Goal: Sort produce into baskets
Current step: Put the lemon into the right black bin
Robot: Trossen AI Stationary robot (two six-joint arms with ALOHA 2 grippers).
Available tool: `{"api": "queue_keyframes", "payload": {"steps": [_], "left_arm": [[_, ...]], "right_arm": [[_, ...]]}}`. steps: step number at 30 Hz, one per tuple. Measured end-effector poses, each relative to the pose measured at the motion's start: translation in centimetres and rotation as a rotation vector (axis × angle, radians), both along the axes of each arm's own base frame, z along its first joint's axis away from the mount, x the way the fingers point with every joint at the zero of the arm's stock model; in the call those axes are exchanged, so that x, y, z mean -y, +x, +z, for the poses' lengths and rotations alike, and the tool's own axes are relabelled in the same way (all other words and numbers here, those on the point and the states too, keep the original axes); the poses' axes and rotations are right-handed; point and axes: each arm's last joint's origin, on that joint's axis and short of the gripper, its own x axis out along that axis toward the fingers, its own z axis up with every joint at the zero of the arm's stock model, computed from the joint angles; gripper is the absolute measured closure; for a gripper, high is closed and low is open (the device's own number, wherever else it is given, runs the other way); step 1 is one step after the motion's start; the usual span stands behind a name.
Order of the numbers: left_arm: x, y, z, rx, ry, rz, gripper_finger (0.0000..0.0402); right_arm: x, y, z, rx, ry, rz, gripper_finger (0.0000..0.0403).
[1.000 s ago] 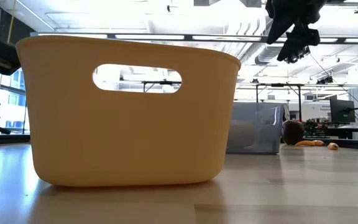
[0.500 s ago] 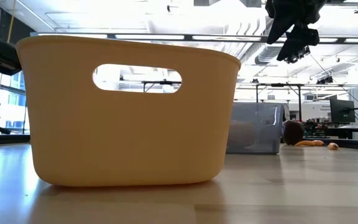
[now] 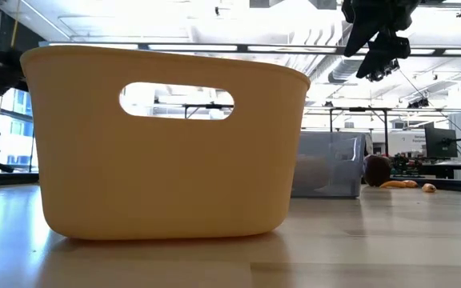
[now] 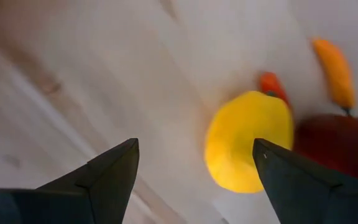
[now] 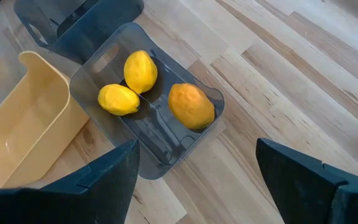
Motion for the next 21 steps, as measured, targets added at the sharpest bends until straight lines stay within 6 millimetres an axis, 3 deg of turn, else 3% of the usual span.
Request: {"api": "queue_keyframes", "payload": {"steps": [12, 21], "left_arm": [[-0.36, -0.24, -0.06, -0.016, 0.057, 0.101, 0.0096], [-0.55, 0.39, 0.75, -0.08, -0.032, 0.119, 0.0096]], "right_arm": [[0.0, 0.0, 0.0, -0.001, -0.004, 0.006, 0.0091], [0.0, 0.0, 0.0, -0.001, -0.004, 0.006, 0.0091]]}}
